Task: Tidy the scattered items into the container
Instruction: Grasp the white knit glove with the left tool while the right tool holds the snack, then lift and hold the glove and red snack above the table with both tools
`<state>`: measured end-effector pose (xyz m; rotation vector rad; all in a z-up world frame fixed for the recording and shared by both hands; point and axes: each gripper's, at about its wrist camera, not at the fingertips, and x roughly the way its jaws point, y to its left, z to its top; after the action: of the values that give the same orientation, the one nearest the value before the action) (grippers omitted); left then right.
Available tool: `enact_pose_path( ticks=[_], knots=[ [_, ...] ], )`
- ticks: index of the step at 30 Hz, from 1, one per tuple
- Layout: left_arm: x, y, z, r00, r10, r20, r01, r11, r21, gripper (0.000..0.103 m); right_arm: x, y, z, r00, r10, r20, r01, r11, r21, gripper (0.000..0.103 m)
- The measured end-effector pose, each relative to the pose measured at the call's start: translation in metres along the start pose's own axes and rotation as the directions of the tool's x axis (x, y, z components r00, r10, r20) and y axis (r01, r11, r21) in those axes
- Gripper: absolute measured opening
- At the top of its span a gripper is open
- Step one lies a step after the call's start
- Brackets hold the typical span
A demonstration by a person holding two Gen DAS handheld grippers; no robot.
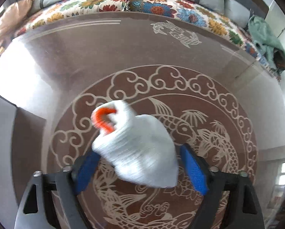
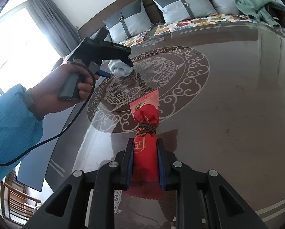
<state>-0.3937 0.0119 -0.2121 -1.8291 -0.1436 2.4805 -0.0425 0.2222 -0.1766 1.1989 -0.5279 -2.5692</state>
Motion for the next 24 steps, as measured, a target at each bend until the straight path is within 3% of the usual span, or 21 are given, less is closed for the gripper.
enact_pose_path(
  ticks=[1, 2, 5, 10, 16, 20, 23, 24],
  knots=[
    [-0.002, 0.003, -0.003, 1.0, -0.009, 0.001, 0.009, 1.0, -0.007, 0.054, 0.0, -0.001, 0.0, 1.0, -0.002, 0.001, 0.002, 1.0, 0.003, 0.022],
    [-0.005, 0.005, -0.006, 1.0, -0.024, 0.003, 0.024, 1.0, -0.013, 0.043, -0.001, -0.001, 0.0, 1.0, -0.004, 0.003, 0.004, 1.0, 0.006, 0.022],
    [-0.02, 0.008, -0.025, 0.998, -0.055, -0.002, 0.055, 0.998, 0.007, 0.037, -0.005, -0.003, -0.001, 1.0, -0.012, 0.016, 0.012, 1.0, 0.014, 0.022],
    [-0.062, -0.004, -0.109, 0.992, -0.128, -0.02, 0.13, 0.981, 0.144, 0.037, -0.011, -0.004, -0.001, 0.999, -0.034, 0.024, 0.034, 0.999, 0.021, 0.022],
    [-0.093, -0.01, -0.234, 0.973, -0.196, -0.123, 0.221, 0.946, 0.236, 0.037, -0.015, 0.014, -0.01, 0.998, -0.065, 0.001, 0.065, 0.997, -0.048, 0.022],
    [-0.1, -0.019, -0.269, 0.974, -0.199, -0.106, 0.222, 0.931, 0.291, 0.039, -0.012, 0.023, -0.021, 0.995, -0.101, -0.018, 0.099, 0.993, -0.065, 0.024],
    [-0.095, -0.024, -0.273, 0.968, -0.223, -0.116, 0.248, 0.917, 0.311, 0.044, -0.006, 0.026, -0.024, 0.988, -0.15, -0.024, 0.148, 0.985, -0.09, 0.025],
    [-0.092, -0.024, -0.273, 0.971, -0.211, -0.115, 0.237, 0.92, 0.313, 0.048, -0.004, 0.027, -0.025, 0.986, -0.161, -0.031, 0.158, 0.983, -0.096, 0.03]
  ],
)
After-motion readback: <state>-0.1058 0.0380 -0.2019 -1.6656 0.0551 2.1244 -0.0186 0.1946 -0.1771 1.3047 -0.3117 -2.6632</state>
